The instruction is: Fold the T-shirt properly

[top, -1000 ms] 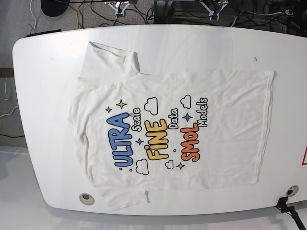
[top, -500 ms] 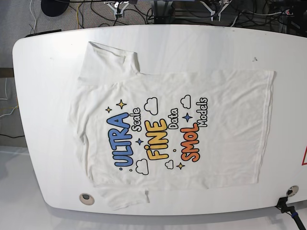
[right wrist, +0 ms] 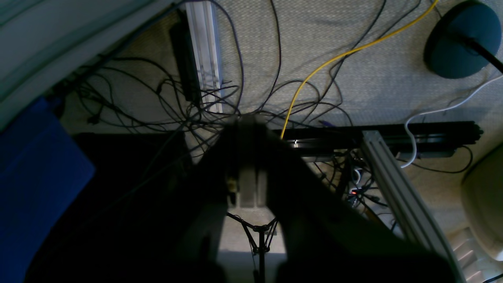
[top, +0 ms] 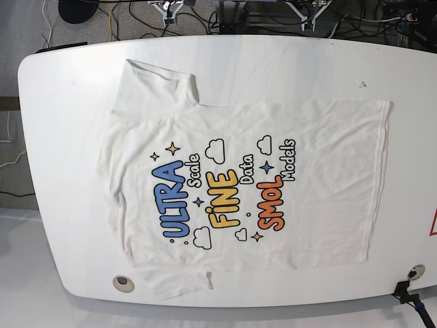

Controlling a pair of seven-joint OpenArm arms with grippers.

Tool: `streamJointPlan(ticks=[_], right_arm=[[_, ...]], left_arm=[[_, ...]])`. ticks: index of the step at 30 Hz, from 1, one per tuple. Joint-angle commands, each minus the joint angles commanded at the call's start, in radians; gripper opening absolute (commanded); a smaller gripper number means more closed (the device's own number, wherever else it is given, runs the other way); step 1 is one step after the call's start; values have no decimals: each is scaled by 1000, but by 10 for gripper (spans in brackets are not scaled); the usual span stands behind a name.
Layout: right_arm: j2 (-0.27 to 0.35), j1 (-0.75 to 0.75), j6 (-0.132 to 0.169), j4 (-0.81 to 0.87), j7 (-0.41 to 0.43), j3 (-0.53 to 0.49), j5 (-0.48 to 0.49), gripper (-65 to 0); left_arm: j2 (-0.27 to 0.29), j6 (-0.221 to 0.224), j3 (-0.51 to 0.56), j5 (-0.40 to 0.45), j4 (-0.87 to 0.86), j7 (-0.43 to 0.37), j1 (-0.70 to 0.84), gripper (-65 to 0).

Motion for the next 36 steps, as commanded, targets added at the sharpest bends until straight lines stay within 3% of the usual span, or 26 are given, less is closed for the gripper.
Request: streamJointPlan(ticks=[36], right_arm=[[1, -8, 4, 18, 8, -5, 3, -650]], left_arm=[[-7, 4, -3, -2, 0, -28, 16, -650]])
